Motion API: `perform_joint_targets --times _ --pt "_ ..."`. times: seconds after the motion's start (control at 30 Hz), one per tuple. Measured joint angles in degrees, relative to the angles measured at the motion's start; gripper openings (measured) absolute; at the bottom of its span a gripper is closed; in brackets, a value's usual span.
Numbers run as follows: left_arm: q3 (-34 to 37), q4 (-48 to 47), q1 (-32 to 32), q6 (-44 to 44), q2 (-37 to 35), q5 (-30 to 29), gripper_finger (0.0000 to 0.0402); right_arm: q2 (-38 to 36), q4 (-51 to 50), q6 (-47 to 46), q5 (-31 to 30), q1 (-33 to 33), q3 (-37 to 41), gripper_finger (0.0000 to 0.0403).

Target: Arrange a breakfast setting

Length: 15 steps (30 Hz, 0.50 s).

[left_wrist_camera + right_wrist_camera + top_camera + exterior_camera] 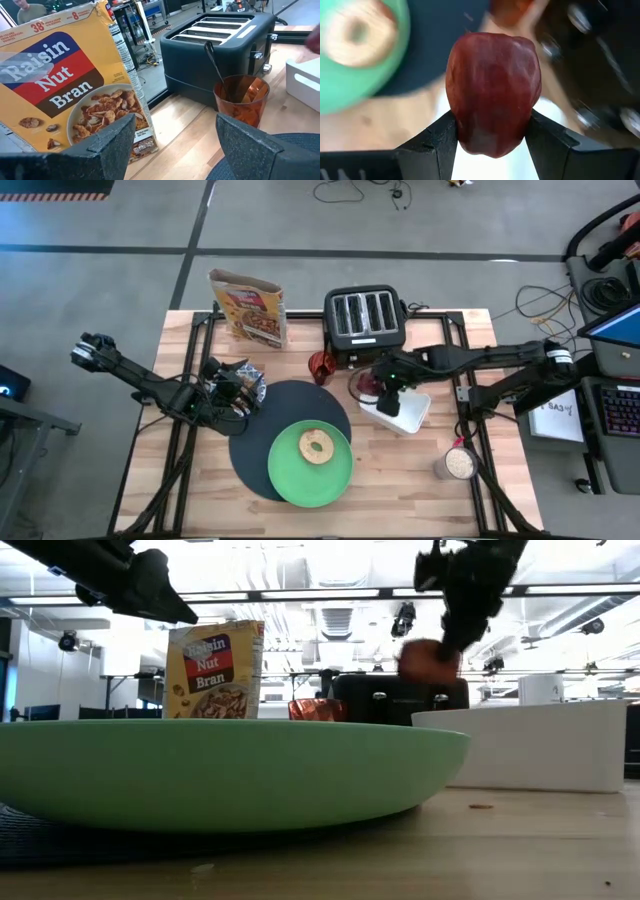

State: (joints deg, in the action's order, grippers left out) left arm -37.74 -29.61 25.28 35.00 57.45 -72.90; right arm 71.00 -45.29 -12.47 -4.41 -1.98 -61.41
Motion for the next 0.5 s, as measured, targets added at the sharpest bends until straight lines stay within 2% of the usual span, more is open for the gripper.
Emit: perform_joint_targets --times 0.2,0.33,0.5 --pt "0.0 0.2 0.0 0.0 0.0 0.0 0.0259 1.7 7.4 -2.3 6.9 3.0 -0.1 0.0185" --pt "0.0 0.3 0.0 0.0 0.0 -0.3 0.0259 6.5 4.8 -4.1 9.8 4.0 -4.0 0.0185" --pt "0.0 0.4 0.0 1.1 0.0 -1.0 0.0259 14.7 -2.7 -2.5 10.9 7.0 -12.9 0.0185"
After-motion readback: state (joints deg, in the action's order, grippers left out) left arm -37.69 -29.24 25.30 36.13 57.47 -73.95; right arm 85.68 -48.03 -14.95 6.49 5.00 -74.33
